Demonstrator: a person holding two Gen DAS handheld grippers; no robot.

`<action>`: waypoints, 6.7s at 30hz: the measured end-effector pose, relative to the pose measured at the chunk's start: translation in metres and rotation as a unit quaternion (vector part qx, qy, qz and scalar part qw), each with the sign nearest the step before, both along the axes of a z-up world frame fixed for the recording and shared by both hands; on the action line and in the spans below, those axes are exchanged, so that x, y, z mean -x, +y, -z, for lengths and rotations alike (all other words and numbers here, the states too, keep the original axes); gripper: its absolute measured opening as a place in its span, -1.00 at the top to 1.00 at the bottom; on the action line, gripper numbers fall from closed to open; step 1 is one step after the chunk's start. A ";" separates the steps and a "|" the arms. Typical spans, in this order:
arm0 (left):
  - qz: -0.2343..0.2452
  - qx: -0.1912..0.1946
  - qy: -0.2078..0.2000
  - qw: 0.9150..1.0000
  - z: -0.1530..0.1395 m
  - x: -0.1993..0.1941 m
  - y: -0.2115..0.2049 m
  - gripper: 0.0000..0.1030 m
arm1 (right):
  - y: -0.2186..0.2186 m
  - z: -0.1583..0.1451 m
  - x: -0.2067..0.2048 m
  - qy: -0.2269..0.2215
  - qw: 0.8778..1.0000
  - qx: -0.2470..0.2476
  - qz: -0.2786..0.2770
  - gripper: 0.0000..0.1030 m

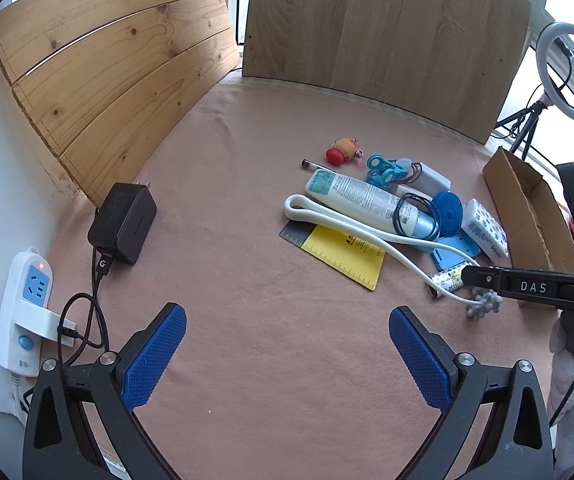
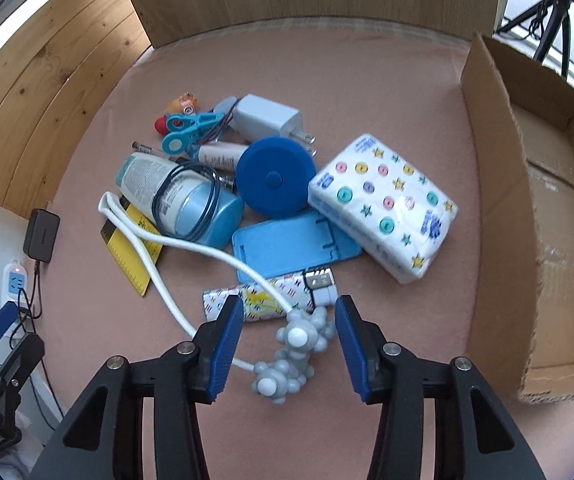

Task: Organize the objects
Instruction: 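Close the right gripper on the grey bead end of the white cable, then lift the white cable with the right gripper and lower it into the box, then open the right gripper to release the cable in the box, then grasp the white patterned tissue pack with the right gripper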

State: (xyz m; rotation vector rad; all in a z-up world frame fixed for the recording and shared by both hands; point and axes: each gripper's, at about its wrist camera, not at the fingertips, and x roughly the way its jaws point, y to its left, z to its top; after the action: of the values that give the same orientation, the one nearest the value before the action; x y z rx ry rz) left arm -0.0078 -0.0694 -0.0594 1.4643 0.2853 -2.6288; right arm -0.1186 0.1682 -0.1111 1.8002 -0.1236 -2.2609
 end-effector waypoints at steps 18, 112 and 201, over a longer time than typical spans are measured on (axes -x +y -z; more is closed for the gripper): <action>-0.007 -0.011 -0.013 1.000 0.010 0.006 -0.003 -0.99 | -0.026 0.018 -0.035 -0.091 0.987 0.130 0.001 0.27; 0.220 -0.203 -0.018 0.954 -0.019 0.160 0.275 0.56 | 0.177 -0.065 -0.020 0.077 0.980 0.112 0.147 0.84; 0.189 -0.102 -0.085 0.973 0.065 0.118 0.147 0.37 | 0.019 -0.008 0.102 -0.004 0.998 -0.048 -0.034 -0.06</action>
State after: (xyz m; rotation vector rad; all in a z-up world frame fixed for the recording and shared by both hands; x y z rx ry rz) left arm -0.1258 0.0774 -0.1244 1.9756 0.2913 -2.7995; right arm -0.2204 0.1870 -0.1029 1.8312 0.0461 -2.2481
